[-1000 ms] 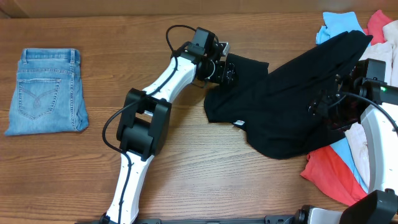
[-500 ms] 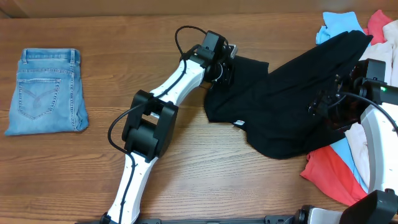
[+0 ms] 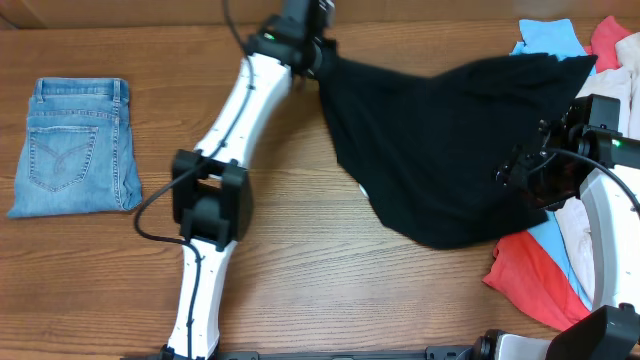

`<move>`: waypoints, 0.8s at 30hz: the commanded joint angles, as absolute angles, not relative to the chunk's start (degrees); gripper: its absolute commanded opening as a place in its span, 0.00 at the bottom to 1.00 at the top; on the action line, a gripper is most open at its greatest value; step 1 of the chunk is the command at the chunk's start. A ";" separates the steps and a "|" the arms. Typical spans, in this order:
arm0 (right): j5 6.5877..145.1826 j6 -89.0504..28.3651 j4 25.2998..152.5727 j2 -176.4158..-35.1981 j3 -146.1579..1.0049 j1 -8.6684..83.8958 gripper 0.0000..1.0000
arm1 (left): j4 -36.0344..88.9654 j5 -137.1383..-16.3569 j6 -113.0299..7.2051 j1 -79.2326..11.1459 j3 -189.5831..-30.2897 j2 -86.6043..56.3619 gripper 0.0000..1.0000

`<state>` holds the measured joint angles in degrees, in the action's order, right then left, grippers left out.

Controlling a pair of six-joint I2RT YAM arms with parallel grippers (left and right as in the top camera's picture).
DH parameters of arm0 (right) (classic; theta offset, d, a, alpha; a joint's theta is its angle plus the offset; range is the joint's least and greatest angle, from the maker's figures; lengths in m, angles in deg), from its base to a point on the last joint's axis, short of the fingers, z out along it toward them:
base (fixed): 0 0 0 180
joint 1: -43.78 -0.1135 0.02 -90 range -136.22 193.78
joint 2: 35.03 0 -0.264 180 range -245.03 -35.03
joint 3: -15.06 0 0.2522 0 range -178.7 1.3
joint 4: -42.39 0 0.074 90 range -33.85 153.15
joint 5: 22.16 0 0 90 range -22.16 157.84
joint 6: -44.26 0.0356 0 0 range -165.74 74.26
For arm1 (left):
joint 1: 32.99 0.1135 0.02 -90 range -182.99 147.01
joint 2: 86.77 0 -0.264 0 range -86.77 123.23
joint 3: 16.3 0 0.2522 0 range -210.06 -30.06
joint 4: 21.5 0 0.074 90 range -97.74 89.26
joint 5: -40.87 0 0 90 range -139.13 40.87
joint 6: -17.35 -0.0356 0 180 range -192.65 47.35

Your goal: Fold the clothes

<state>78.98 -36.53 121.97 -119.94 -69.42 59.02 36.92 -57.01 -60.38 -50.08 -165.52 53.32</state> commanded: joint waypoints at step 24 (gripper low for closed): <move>78.76 -37.03 121.84 -118.63 -70.84 59.13 0.68 | 66.52 -69.58 -62.61 -42.49 -175.03 52.60 1.00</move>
<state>78.98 -36.62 121.93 -119.94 -69.42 59.00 63.79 -69.38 -58.32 -36.92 -173.85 53.32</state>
